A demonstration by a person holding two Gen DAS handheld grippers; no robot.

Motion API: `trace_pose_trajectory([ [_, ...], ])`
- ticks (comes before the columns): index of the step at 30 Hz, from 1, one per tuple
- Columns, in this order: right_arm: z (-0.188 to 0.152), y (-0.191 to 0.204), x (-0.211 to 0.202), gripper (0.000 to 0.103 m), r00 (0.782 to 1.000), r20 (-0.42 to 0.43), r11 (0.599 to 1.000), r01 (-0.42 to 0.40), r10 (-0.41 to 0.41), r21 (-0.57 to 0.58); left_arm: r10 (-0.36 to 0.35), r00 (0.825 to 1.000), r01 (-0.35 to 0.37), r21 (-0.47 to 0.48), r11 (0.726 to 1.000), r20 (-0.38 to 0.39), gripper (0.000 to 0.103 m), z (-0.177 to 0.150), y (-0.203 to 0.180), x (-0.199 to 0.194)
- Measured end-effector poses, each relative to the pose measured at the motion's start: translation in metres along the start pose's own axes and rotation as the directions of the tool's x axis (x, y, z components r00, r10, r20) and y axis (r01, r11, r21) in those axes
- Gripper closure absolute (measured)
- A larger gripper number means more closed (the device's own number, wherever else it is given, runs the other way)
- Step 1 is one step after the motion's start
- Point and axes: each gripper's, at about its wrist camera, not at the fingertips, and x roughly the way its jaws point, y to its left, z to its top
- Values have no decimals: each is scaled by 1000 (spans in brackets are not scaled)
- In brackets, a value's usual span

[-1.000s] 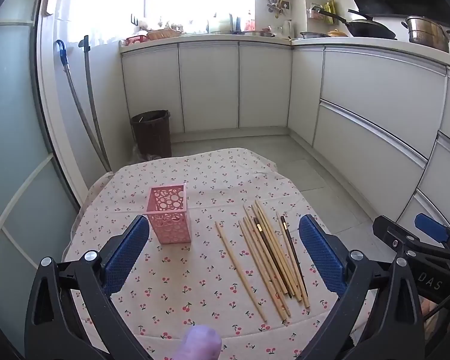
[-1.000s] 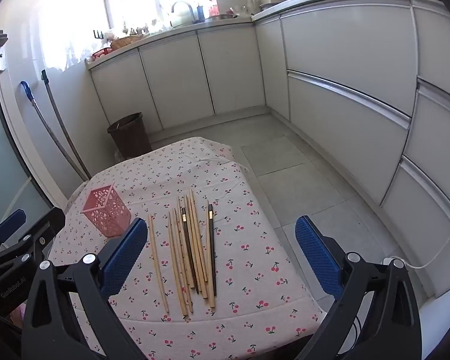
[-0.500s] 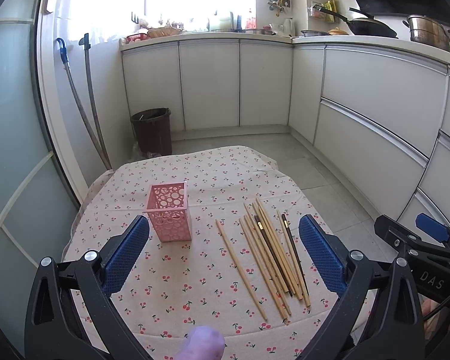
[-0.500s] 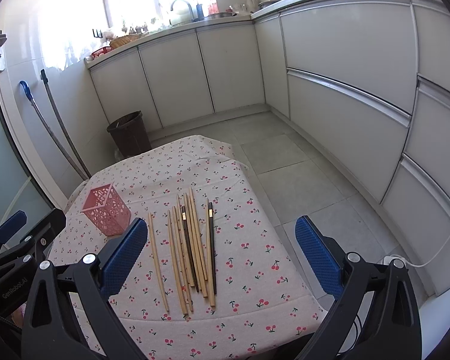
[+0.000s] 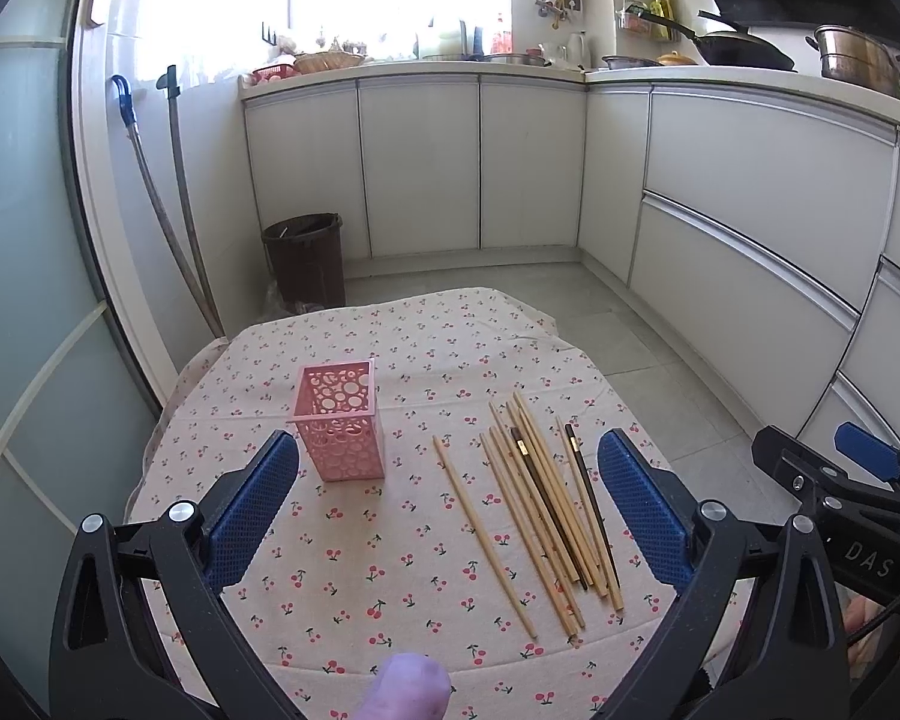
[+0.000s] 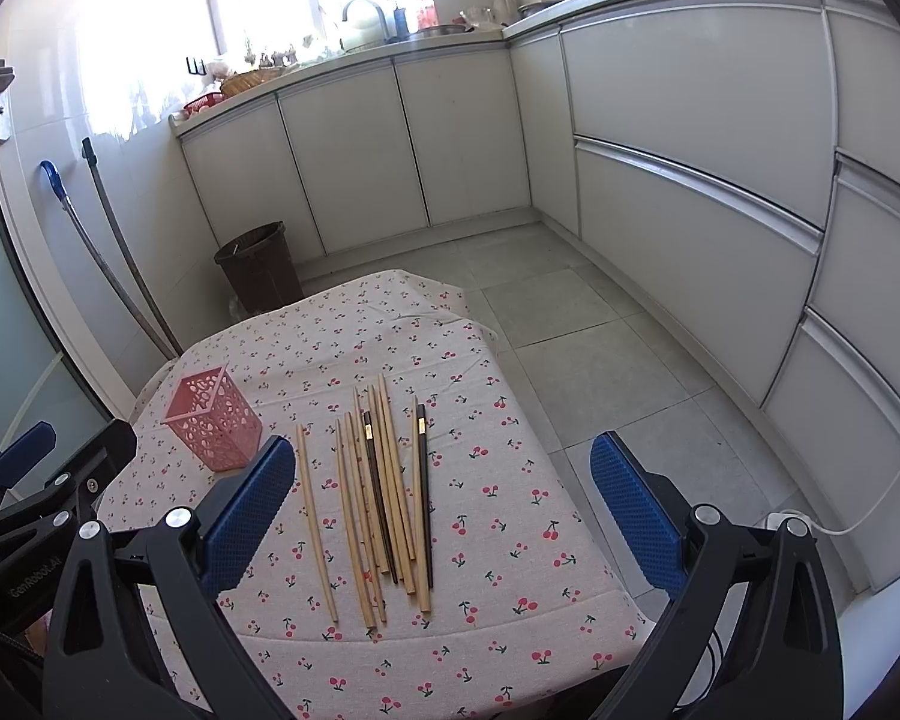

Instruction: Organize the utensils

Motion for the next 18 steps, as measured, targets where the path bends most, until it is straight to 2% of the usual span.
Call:
trace_pose_trajectory([
  [18, -1, -1, 0, 7, 1000, -3, 1000, -2, 2, 2, 2, 1000, -2, 7, 1000, -8, 7, -2, -1, 3],
])
